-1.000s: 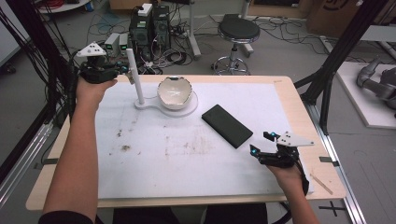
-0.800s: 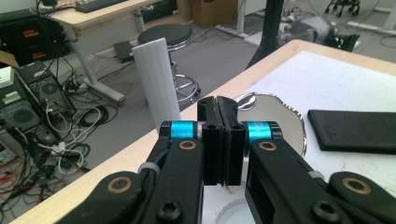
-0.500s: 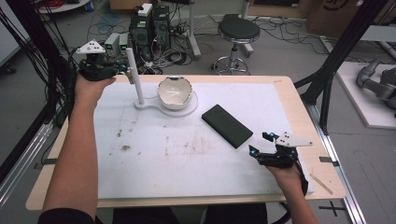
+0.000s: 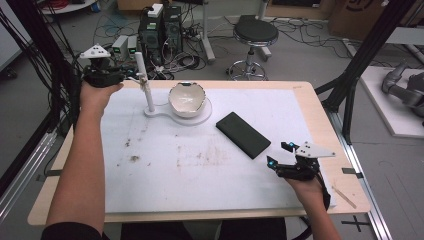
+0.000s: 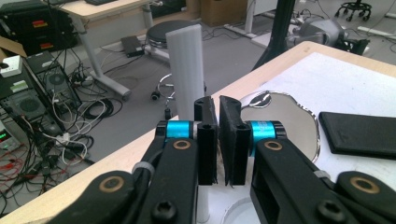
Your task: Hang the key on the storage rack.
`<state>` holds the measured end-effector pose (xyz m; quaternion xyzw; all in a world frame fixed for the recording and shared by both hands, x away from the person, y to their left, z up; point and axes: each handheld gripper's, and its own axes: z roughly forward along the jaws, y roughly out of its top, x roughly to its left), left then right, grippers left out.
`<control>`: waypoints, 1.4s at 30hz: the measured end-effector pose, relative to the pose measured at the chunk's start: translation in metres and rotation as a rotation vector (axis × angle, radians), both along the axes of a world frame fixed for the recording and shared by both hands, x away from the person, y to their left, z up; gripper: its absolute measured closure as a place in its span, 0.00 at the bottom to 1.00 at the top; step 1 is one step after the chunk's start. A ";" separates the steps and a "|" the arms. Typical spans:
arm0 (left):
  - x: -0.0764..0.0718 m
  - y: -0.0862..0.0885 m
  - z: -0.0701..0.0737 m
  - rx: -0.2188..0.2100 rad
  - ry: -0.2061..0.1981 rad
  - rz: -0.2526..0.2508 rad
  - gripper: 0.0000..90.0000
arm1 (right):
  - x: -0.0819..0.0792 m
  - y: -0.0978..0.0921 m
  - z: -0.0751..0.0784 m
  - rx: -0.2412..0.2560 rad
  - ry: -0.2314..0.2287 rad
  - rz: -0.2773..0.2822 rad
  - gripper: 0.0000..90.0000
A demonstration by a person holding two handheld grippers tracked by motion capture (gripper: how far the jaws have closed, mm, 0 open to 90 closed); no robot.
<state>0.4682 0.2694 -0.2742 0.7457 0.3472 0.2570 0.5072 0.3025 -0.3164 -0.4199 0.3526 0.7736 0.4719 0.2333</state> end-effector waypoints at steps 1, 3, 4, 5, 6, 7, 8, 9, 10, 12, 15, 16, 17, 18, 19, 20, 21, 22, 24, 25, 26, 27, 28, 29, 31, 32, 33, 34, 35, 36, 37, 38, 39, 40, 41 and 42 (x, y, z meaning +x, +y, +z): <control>-0.001 0.000 0.000 0.002 -0.002 0.001 0.93 | 0.000 0.000 0.000 0.002 0.003 0.003 0.25; -0.003 0.000 0.000 -0.003 -0.006 0.003 0.90 | 0.000 0.001 0.000 0.002 0.000 0.003 0.25; -0.004 0.000 0.000 -0.003 -0.008 0.006 0.88 | 0.001 0.001 0.000 -0.001 -0.001 0.003 0.25; -0.006 0.000 0.000 -0.004 -0.010 0.006 0.87 | 0.001 0.001 0.000 0.000 0.002 0.003 0.25; -0.009 0.000 0.000 -0.009 -0.014 0.010 0.85 | 0.001 0.001 0.000 0.002 0.004 0.007 0.25; -0.012 -0.001 0.000 -0.011 -0.017 0.009 0.83 | 0.001 0.001 0.000 -0.001 0.001 0.006 0.25; -0.016 -0.002 0.000 -0.008 -0.019 -0.004 0.83 | 0.001 0.001 0.000 0.000 0.001 0.006 0.25; -0.020 -0.003 -0.001 -0.007 -0.024 -0.009 0.82 | 0.001 0.001 0.000 0.000 0.003 0.005 0.25; -0.024 -0.004 -0.001 -0.004 -0.028 -0.017 0.81 | 0.001 0.000 0.000 0.001 0.003 0.005 0.25; -0.034 -0.008 -0.003 -0.009 -0.025 -0.028 0.76 | 0.000 0.000 0.000 0.004 0.006 0.003 0.25; -0.048 -0.014 -0.011 -0.036 -0.004 -0.043 0.67 | 0.000 -0.002 0.001 0.010 0.002 -0.001 0.25; -0.054 -0.017 -0.015 -0.037 0.004 -0.056 0.67 | 0.000 -0.003 0.001 0.013 0.001 -0.002 0.25; -0.059 -0.020 -0.020 -0.034 0.018 -0.063 0.65 | 0.000 -0.003 0.002 0.013 0.001 -0.003 0.25; -0.063 -0.023 -0.025 -0.039 0.031 -0.070 0.60 | 0.000 -0.004 0.002 0.014 0.003 -0.004 0.25; -0.069 -0.026 -0.031 -0.050 0.046 -0.087 0.56 | 0.000 -0.005 0.002 0.014 -0.001 -0.007 0.25; -0.073 -0.028 -0.034 -0.058 0.048 -0.094 0.54 | 0.000 -0.005 0.002 0.013 -0.002 -0.008 0.25; -0.078 -0.031 -0.039 -0.076 0.049 -0.097 0.52 | 0.001 -0.005 0.002 0.014 -0.001 -0.006 0.25; -0.084 -0.033 -0.045 -0.104 0.061 -0.103 0.51 | 0.001 -0.006 0.002 0.020 0.005 -0.005 0.25; -0.092 -0.039 -0.055 -0.122 0.076 -0.102 0.47 | 0.001 -0.006 0.002 0.035 0.003 0.000 0.25; -0.098 -0.042 -0.061 -0.122 0.077 -0.115 0.44 | 0.002 -0.006 0.002 0.039 0.002 -0.001 0.24; -0.101 -0.044 -0.065 -0.117 0.079 -0.128 0.43 | 0.002 -0.007 0.003 0.041 0.000 -0.002 0.24; -0.106 -0.047 -0.070 -0.117 0.085 -0.139 0.42 | 0.002 -0.007 0.003 0.041 0.001 -0.002 0.24; -0.109 -0.049 -0.074 -0.115 0.086 -0.149 0.39 | 0.003 -0.007 0.003 0.039 0.000 -0.001 0.24; -0.113 -0.051 -0.079 -0.116 0.085 -0.153 0.38 | 0.003 -0.007 0.003 0.041 0.002 -0.002 0.23; -0.120 -0.053 -0.087 -0.108 0.083 -0.164 0.35 | 0.004 -0.007 0.003 0.036 -0.002 0.001 0.23; -0.122 -0.053 -0.090 -0.107 0.084 -0.164 0.34 | 0.004 -0.007 0.003 0.037 -0.001 0.001 0.23; -0.126 -0.053 -0.094 -0.100 0.085 -0.166 0.34 | 0.004 -0.006 0.003 0.039 0.002 0.003 0.23; -0.129 -0.052 -0.098 -0.096 0.080 -0.168 0.34 | 0.005 -0.006 0.003 0.037 0.000 0.005 0.23; -0.132 -0.052 -0.102 -0.103 0.073 -0.171 0.34 | 0.006 -0.006 0.003 0.036 0.004 0.005 0.23; -0.134 -0.051 -0.106 -0.113 0.069 -0.173 0.33 | 0.007 -0.006 0.002 0.040 0.002 0.005 0.23; -0.134 -0.050 -0.109 -0.113 0.064 -0.176 0.31 | 0.008 -0.005 0.002 0.049 0.007 -0.001 0.22; -0.136 -0.049 -0.114 -0.117 0.060 -0.176 0.29 | 0.008 -0.005 0.001 0.057 0.013 -0.003 0.22; -0.136 -0.048 -0.118 -0.116 0.065 -0.181 0.28 | 0.008 -0.004 0.001 0.057 0.018 0.000 0.22; -0.135 -0.048 -0.121 -0.115 0.079 -0.186 0.28 | 0.010 -0.003 0.000 0.051 0.015 0.007 0.22; -0.135 -0.047 -0.123 -0.113 0.091 -0.192 0.24 | 0.011 -0.001 -0.001 0.044 0.020 0.014 0.22; -0.135 -0.045 -0.124 -0.115 0.089 -0.194 0.22 | 0.013 0.000 -0.002 0.038 0.029 0.026 0.22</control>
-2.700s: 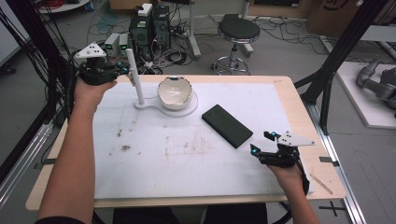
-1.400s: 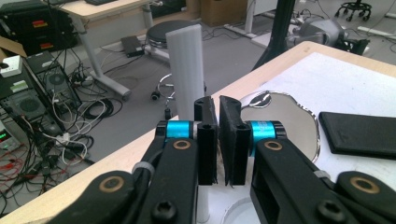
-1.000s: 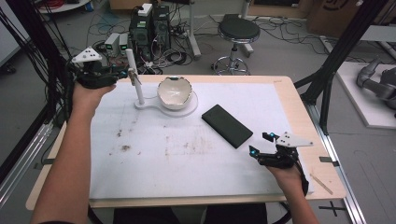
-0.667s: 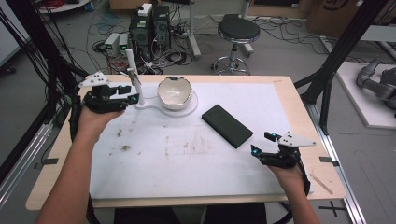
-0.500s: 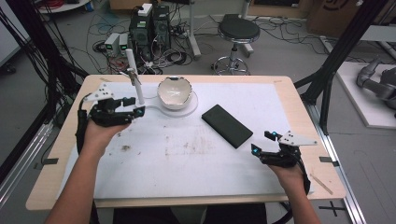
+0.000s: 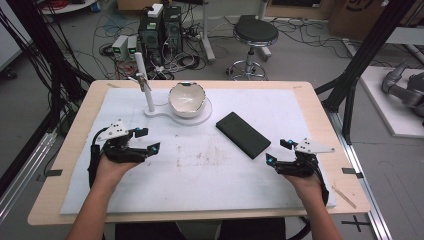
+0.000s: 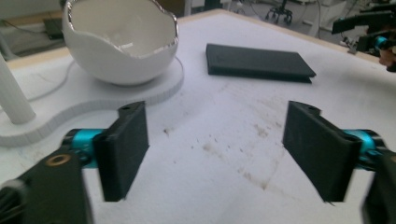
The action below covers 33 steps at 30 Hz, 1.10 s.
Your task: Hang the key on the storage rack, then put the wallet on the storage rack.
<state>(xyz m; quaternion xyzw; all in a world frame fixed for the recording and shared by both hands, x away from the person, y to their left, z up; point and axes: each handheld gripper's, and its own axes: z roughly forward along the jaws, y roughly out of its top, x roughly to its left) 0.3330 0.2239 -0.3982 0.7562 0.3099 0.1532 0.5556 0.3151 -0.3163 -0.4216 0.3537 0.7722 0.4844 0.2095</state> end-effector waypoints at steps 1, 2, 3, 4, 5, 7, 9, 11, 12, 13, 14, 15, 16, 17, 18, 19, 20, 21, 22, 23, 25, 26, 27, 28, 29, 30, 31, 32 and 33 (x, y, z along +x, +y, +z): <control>-0.001 0.003 -0.001 -0.008 -0.004 0.000 0.22 | 0.001 0.001 0.000 -0.003 0.006 0.006 0.22; -0.001 0.005 -0.002 -0.013 -0.009 0.000 0.22 | 0.001 0.002 -0.001 -0.011 0.007 0.013 0.22; -0.002 0.008 -0.004 -0.014 -0.015 -0.002 0.22 | 0.002 0.002 -0.001 -0.020 0.009 0.014 0.22; -0.002 0.009 -0.005 -0.016 -0.013 0.000 0.22 | 0.003 0.003 -0.001 -0.022 0.016 0.015 0.22; -0.002 0.011 -0.006 -0.007 -0.013 -0.003 0.22 | 0.003 0.003 -0.001 -0.021 0.016 0.013 0.22; -0.002 0.012 -0.007 -0.002 -0.013 -0.005 0.22 | 0.003 0.002 0.001 -0.012 0.008 0.002 0.22; -0.002 0.012 -0.006 -0.012 -0.017 -0.008 0.22 | 0.003 0.001 0.002 -0.012 -0.001 -0.007 0.22; -0.001 0.010 -0.005 -0.019 -0.019 -0.009 0.21 | 0.003 -0.001 0.001 -0.009 0.000 -0.012 0.22; 0.000 0.009 -0.004 -0.022 -0.019 -0.004 0.21 | 0.002 -0.002 0.000 -0.010 0.001 -0.013 0.22; 0.001 0.007 -0.004 -0.024 -0.024 -0.004 0.21 | 0.001 -0.004 0.000 -0.007 0.010 -0.011 0.22; 0.001 0.004 -0.004 -0.019 -0.039 -0.006 0.21 | 0.001 -0.005 -0.001 -0.010 0.009 -0.012 0.22; 0.002 0.003 -0.004 -0.013 -0.040 -0.010 0.21 | 0.000 -0.008 -0.001 -0.010 0.013 -0.015 0.22; 0.002 0.001 -0.003 -0.011 -0.041 -0.012 0.21 | -0.001 -0.009 -0.001 -0.009 0.011 -0.018 0.22; 0.002 -0.001 -0.003 -0.005 -0.044 -0.013 0.21 | -0.001 -0.010 -0.001 -0.011 0.008 -0.018 0.22; 0.002 -0.003 -0.002 0.001 -0.045 -0.017 0.21 | -0.002 -0.011 0.000 -0.008 0.010 -0.020 0.22; 0.002 -0.004 -0.002 0.000 -0.046 -0.021 0.21 | -0.003 -0.013 0.000 -0.005 0.010 -0.023 0.22; 0.002 -0.005 -0.002 0.000 -0.045 -0.027 0.21 | -0.003 -0.014 0.000 0.000 0.009 -0.022 0.22; 0.002 -0.006 -0.003 -0.002 -0.042 -0.029 0.21 | -0.004 -0.015 0.001 0.002 0.007 -0.023 0.22; 0.002 -0.007 -0.004 0.001 -0.040 -0.029 0.21 | -0.005 -0.016 0.002 0.005 0.007 -0.026 0.22; 0.003 -0.007 -0.004 0.006 -0.038 -0.030 0.21 | -0.005 -0.017 0.002 0.011 0.003 -0.029 0.22; 0.004 -0.006 -0.005 0.011 -0.033 -0.028 0.21 | -0.004 -0.018 0.004 0.012 -0.008 -0.036 0.22; 0.004 -0.006 -0.006 0.009 -0.032 -0.027 0.21 | -0.003 -0.018 0.004 0.018 -0.009 -0.040 0.22; 0.004 -0.005 -0.006 0.006 -0.029 -0.027 0.21 | -0.003 -0.018 0.004 0.021 -0.012 -0.038 0.22; 0.004 -0.005 -0.007 0.007 -0.027 -0.026 0.21 | -0.002 -0.018 0.004 0.018 -0.019 -0.039 0.22; 0.004 -0.005 -0.007 0.009 -0.025 -0.025 0.21 | -0.002 -0.017 0.004 0.018 -0.021 -0.034 0.22; 0.004 -0.004 -0.007 0.008 -0.025 -0.024 0.21 | 0.000 -0.016 0.004 0.016 -0.011 -0.022 0.22; 0.004 -0.004 -0.007 0.015 -0.025 -0.023 0.21 | 0.001 -0.015 0.004 0.017 -0.004 -0.020 0.22; 0.004 -0.003 -0.007 0.013 -0.026 -0.018 0.21 | 0.003 -0.015 0.004 0.015 0.001 -0.018 0.22; 0.003 -0.002 -0.006 0.017 -0.027 -0.017 0.21 | 0.007 -0.014 0.005 0.019 0.007 -0.014 0.22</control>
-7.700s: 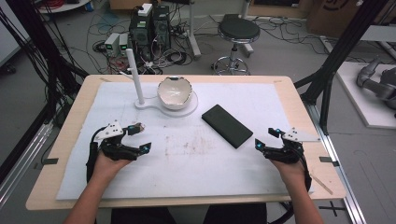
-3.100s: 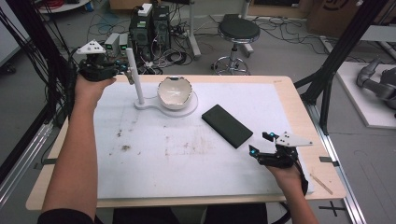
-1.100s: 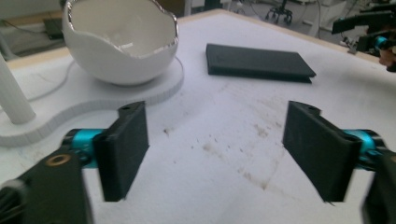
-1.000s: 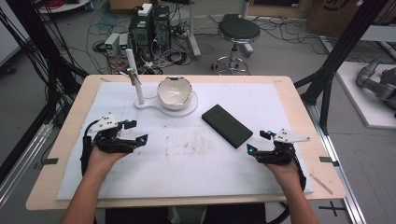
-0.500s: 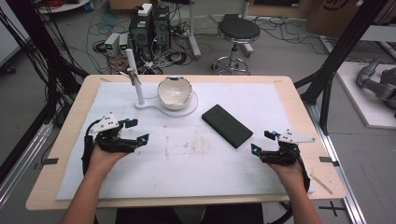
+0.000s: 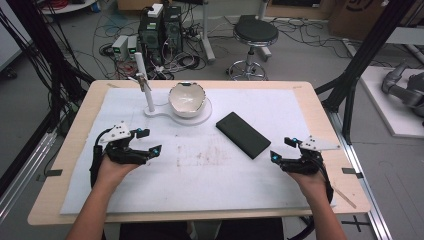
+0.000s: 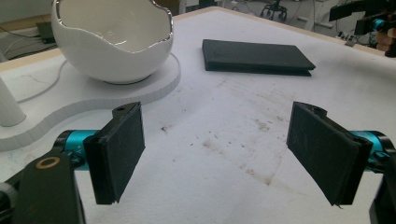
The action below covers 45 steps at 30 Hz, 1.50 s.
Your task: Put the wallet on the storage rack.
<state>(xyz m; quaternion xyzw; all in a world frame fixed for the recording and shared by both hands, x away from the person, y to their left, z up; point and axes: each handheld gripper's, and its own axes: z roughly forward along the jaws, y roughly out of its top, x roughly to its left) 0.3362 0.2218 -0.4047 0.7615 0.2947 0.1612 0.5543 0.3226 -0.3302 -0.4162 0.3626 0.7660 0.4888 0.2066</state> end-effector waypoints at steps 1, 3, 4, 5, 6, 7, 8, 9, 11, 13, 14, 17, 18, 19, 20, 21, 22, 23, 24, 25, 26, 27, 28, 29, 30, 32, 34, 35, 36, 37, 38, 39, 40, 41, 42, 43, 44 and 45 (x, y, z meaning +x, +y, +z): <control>-0.001 0.001 0.001 -0.005 -0.001 0.003 0.21 | 0.003 0.000 0.000 0.010 0.009 0.003 0.22; -0.002 0.005 0.001 -0.006 -0.001 0.011 0.21 | 0.010 0.002 0.001 0.022 0.032 -0.007 0.22; -0.003 0.007 0.001 -0.006 0.001 0.014 0.21 | 0.015 0.004 0.001 0.019 0.057 -0.005 0.22; -0.003 0.009 0.002 -0.010 0.001 0.019 0.21 | 0.020 0.005 0.001 0.008 0.075 0.000 0.22; -0.004 0.011 0.002 -0.010 0.002 0.026 0.21 | 0.025 0.007 0.000 -0.008 0.089 0.004 0.22; -0.004 0.012 0.002 -0.012 0.002 0.029 0.21 | 0.031 0.009 0.000 -0.020 0.103 0.010 0.22; -0.004 0.013 0.001 -0.013 0.003 0.031 0.21 | 0.036 0.011 -0.001 -0.027 0.119 0.011 0.22; -0.004 0.014 0.001 -0.011 0.005 0.030 0.21 | 0.042 0.012 -0.001 -0.035 0.128 0.012 0.22; -0.003 0.013 -0.001 -0.004 0.014 0.025 0.21 | 0.053 0.015 -0.001 -0.040 0.151 0.010 0.22; -0.002 0.012 -0.003 0.006 0.025 0.020 0.21 | 0.065 0.017 -0.002 -0.071 0.166 -0.008 0.22; -0.002 0.011 -0.004 0.016 0.026 0.017 0.21 | 0.071 0.019 -0.003 -0.077 0.183 -0.016 0.22; -0.001 0.009 -0.005 0.024 0.028 0.014 0.21 | 0.085 0.023 -0.010 -0.077 0.223 -0.022 0.22; -0.001 0.009 -0.005 0.022 0.030 0.014 0.21 | 0.087 0.024 -0.012 -0.076 0.238 -0.022 0.22; -0.001 0.008 -0.005 0.023 0.030 0.013 0.21 | 0.091 0.026 -0.016 -0.084 0.255 -0.018 0.22; -0.001 0.008 -0.005 0.026 0.029 0.012 0.21 | 0.092 0.028 -0.018 -0.086 0.266 -0.017 0.22; -0.001 0.008 -0.005 0.029 0.030 0.011 0.21 | 0.093 0.030 -0.021 -0.093 0.280 -0.013 0.22; -0.001 0.008 -0.005 0.028 0.030 0.013 0.21 | 0.095 0.032 -0.024 -0.101 0.295 -0.010 0.22; -0.001 0.008 -0.005 0.026 0.029 0.016 0.21 | 0.097 0.032 -0.027 -0.108 0.314 -0.013 0.22; -0.001 0.009 -0.005 0.029 0.031 0.017 0.21 | 0.098 0.030 -0.030 -0.074 0.344 -0.015 0.23; -0.001 0.009 -0.005 0.030 0.034 0.021 0.21 | 0.100 0.028 -0.031 -0.052 0.364 -0.008 0.25; -0.001 0.009 -0.006 0.033 0.035 0.022 0.21 | 0.100 0.027 -0.032 -0.038 0.372 0.000 0.28; -0.001 0.008 -0.006 0.037 0.037 0.022 0.21 | 0.100 0.025 -0.032 -0.032 0.375 0.018 0.31; -0.001 0.008 -0.006 0.042 0.037 0.024 0.21 | 0.101 0.024 -0.032 -0.031 0.375 0.024 0.36; -0.001 0.007 -0.006 0.044 0.040 0.025 0.21 | 0.101 0.023 -0.032 -0.013 0.389 0.044 0.45; -0.001 0.007 -0.007 0.045 0.039 0.022 0.21 | 0.102 0.022 -0.033 0.008 0.403 0.073 0.49; -0.001 0.006 -0.007 0.050 0.038 0.020 0.21 | 0.102 0.021 -0.033 0.018 0.412 0.069 0.52; -0.002 0.004 -0.007 0.055 0.039 0.020 0.21 | 0.102 0.020 -0.033 0.029 0.420 0.066 0.56; -0.002 0.004 -0.007 0.061 0.039 0.017 0.21 | 0.102 0.019 -0.033 0.032 0.419 0.065 0.60; -0.002 0.004 -0.007 0.063 0.039 0.018 0.21 | 0.102 0.017 -0.033 0.042 0.422 0.061 0.64; -0.002 0.004 -0.007 0.067 0.038 0.017 0.21 | 0.102 0.015 -0.033 0.056 0.427 0.055 0.71; -0.002 0.004 -0.007 0.072 0.038 0.019 0.21 | 0.102 0.013 -0.032 0.066 0.428 0.052 0.75; -0.002 0.004 -0.007 0.073 0.039 0.020 0.21 | 0.101 0.013 -0.032 0.075 0.437 0.047 0.78; -0.002 0.004 -0.008 0.075 0.041 0.019 0.21 | 0.101 0.013 -0.031 0.076 0.440 0.043 0.80; -0.002 0.004 -0.008 0.076 0.041 0.020 0.21 | 0.100 0.013 -0.030 0.065 0.431 0.039 0.84; -0.002 0.004 -0.008 0.075 0.041 0.021 0.21 | 0.099 0.014 -0.028 0.051 0.420 0.041 0.87; -0.002 0.004 -0.008 0.076 0.041 0.021 0.21 | 0.097 0.016 -0.026 0.027 0.401 0.039 0.88; -0.002 0.004 -0.008 0.077 0.041 0.021 0.21 | 0.096 0.018 -0.025 0.009 0.391 0.039 0.89; -0.002 0.004 -0.008 0.077 0.040 0.021 0.21 | 0.095 0.019 -0.023 -0.010 0.378 0.038 0.90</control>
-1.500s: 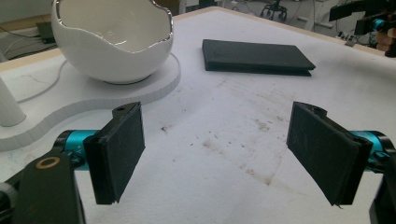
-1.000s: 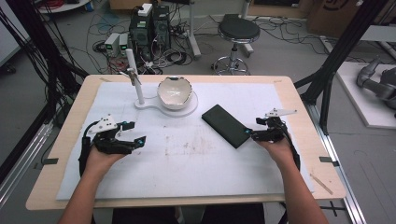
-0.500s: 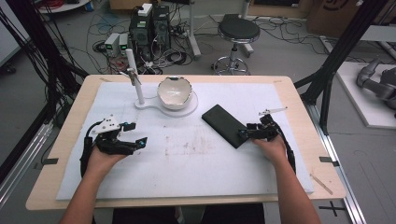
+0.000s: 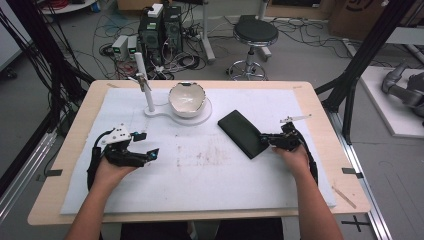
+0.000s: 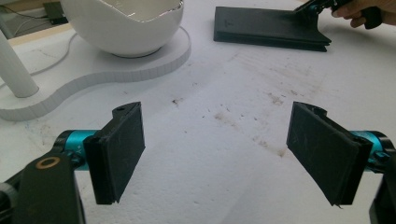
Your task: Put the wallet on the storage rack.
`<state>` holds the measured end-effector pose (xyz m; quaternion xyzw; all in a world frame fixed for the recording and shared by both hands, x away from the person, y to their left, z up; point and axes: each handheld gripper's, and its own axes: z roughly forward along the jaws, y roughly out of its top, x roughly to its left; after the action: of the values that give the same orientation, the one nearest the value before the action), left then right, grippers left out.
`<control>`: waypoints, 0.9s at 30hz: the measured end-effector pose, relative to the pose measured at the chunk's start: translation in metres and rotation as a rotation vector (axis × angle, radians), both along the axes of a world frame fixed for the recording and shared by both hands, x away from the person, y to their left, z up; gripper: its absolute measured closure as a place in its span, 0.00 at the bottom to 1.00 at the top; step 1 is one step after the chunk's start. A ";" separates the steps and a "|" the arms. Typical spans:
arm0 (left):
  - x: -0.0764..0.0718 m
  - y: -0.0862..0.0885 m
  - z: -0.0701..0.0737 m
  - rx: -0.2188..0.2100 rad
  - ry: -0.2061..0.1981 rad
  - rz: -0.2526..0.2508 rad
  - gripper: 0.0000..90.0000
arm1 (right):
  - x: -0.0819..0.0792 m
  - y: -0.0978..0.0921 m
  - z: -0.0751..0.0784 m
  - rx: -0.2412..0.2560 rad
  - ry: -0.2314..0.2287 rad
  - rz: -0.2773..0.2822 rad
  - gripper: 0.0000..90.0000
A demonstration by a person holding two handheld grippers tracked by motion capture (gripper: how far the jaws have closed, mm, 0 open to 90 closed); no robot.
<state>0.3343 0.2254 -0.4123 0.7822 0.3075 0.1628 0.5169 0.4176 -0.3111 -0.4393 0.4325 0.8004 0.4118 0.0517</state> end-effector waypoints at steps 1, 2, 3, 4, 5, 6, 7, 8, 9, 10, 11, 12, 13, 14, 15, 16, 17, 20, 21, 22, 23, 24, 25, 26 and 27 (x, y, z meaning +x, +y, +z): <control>0.000 0.000 0.000 -0.002 -0.001 0.000 0.21 | -0.001 0.001 0.001 -0.008 -0.003 0.001 0.90; 0.000 0.000 0.000 -0.004 0.000 -0.001 0.21 | -0.003 0.002 0.002 -0.010 -0.001 0.001 0.90; -0.001 0.000 0.000 -0.005 0.000 -0.003 0.21 | -0.004 0.002 0.003 -0.009 -0.004 -0.005 0.91; -0.001 0.000 0.001 -0.013 0.003 -0.002 0.21 | -0.007 0.002 0.005 -0.006 -0.011 -0.008 0.91; -0.001 0.001 0.002 -0.022 0.009 -0.002 0.22 | -0.010 0.002 0.008 0.001 -0.029 -0.009 0.92; 0.000 0.001 0.002 -0.035 0.015 -0.004 0.22 | -0.015 0.002 0.012 0.012 -0.064 -0.007 0.92; 0.000 0.001 0.003 -0.047 0.020 -0.008 0.22 | -0.019 0.002 0.016 0.020 -0.087 0.004 0.92; 0.000 0.001 0.004 -0.058 0.022 -0.011 0.22 | -0.022 0.002 0.019 0.028 -0.099 0.015 0.92; 0.000 0.000 0.005 -0.064 0.022 -0.015 0.22 | -0.026 0.002 0.023 0.037 -0.119 0.026 0.92; 0.000 -0.001 0.006 -0.068 0.022 -0.021 0.22 | -0.031 0.003 0.029 0.045 -0.144 0.047 0.93; 0.000 -0.002 0.006 -0.070 0.019 -0.033 0.21 | -0.034 0.004 0.032 0.051 -0.154 0.060 0.93; 0.000 -0.003 0.007 -0.070 0.019 -0.048 0.21 | -0.040 0.006 0.038 0.049 -0.175 0.086 0.93; -0.001 -0.005 0.007 -0.079 0.018 -0.059 0.21 | -0.044 0.008 0.043 0.039 -0.193 0.110 0.93; -0.001 -0.006 0.008 -0.080 0.016 -0.073 0.21 | -0.049 0.010 0.048 0.030 -0.209 0.137 0.93; -0.002 -0.007 0.008 -0.086 0.016 -0.076 0.21 | -0.054 0.013 0.053 0.026 -0.219 0.160 0.93; -0.002 -0.008 0.009 -0.089 0.015 -0.086 0.21 | -0.057 0.015 0.057 0.023 -0.236 0.180 0.93; -0.002 -0.010 0.010 -0.099 0.016 -0.095 0.21 | -0.062 0.017 0.061 0.021 -0.251 0.205 0.93; -0.002 -0.016 0.010 -0.109 0.026 -0.115 0.21 | -0.077 0.027 0.073 0.032 -0.300 0.278 0.93; -0.002 -0.018 0.010 -0.109 0.027 -0.119 0.21 | -0.082 0.031 0.076 0.038 -0.313 0.302 0.93; -0.002 -0.020 0.010 -0.112 0.027 -0.128 0.21 | -0.086 0.035 0.079 0.043 -0.328 0.331 0.93; -0.002 -0.022 0.011 -0.116 0.024 -0.140 0.21 | -0.089 0.039 0.082 0.044 -0.346 0.363 0.93; -0.002 -0.024 0.011 -0.120 0.022 -0.157 0.21 | -0.092 0.043 0.085 0.043 -0.361 0.390 0.93; -0.002 -0.026 0.012 -0.118 0.023 -0.169 0.21 | -0.095 0.048 0.087 0.040 -0.371 0.420 0.93; -0.002 -0.028 0.013 -0.121 0.025 -0.179 0.21 | -0.097 0.052 0.089 0.040 -0.382 0.442 0.93; -0.002 -0.031 0.014 -0.129 0.025 -0.193 0.21 | -0.099 0.056 0.091 0.037 -0.393 0.469 0.93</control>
<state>0.3320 0.1944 -0.3983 0.7753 0.2472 0.0825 0.5753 0.3186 -0.2552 -0.3485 0.1490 0.8455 0.5026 0.1010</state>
